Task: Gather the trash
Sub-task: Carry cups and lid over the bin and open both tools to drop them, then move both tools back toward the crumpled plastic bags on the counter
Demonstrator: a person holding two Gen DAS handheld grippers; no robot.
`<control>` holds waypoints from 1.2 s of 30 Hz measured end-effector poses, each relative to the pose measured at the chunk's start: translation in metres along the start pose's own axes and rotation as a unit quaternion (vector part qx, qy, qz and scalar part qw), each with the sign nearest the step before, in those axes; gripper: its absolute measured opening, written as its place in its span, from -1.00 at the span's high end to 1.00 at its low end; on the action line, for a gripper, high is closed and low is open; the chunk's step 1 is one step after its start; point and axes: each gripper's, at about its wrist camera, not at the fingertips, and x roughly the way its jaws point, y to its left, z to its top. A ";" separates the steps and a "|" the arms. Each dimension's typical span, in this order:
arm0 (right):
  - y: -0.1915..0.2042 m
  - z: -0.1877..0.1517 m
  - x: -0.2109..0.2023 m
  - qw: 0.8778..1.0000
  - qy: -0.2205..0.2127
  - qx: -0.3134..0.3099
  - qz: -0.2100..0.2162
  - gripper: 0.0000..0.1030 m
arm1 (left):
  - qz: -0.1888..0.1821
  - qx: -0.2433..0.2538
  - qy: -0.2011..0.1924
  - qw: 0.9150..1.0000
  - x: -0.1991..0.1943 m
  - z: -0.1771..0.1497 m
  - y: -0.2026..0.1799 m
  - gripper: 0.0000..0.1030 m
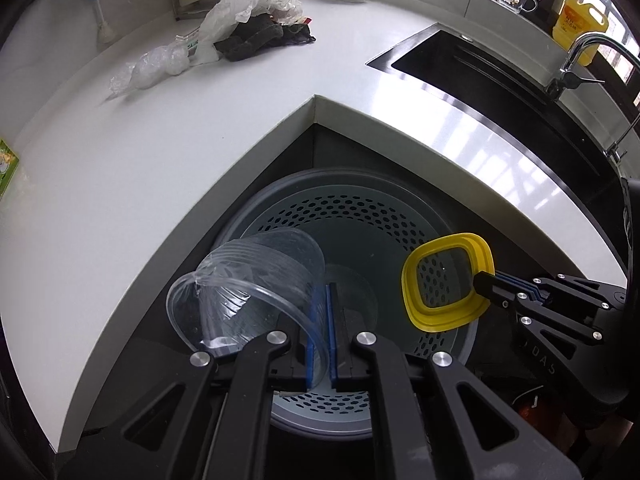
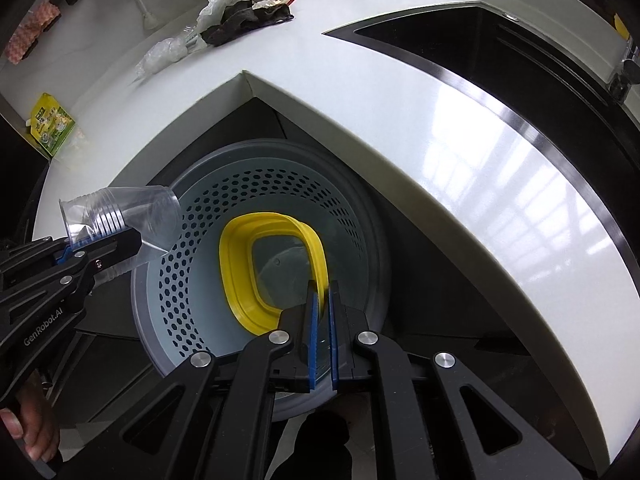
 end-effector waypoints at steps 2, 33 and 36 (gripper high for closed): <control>0.000 0.001 -0.004 1.000 -0.008 0.000 -0.002 0.29 | 0.006 -0.007 0.000 1.000 -0.002 -0.001 0.003 0.62; -0.006 0.002 -0.046 0.999 -0.037 -0.017 0.008 0.07 | 0.087 -0.049 -0.059 0.993 -0.061 0.004 0.019 -0.74; -0.004 0.006 -0.047 0.999 -0.041 -0.017 0.008 0.05 | 0.090 -0.051 -0.064 0.993 -0.067 0.008 0.023 -0.78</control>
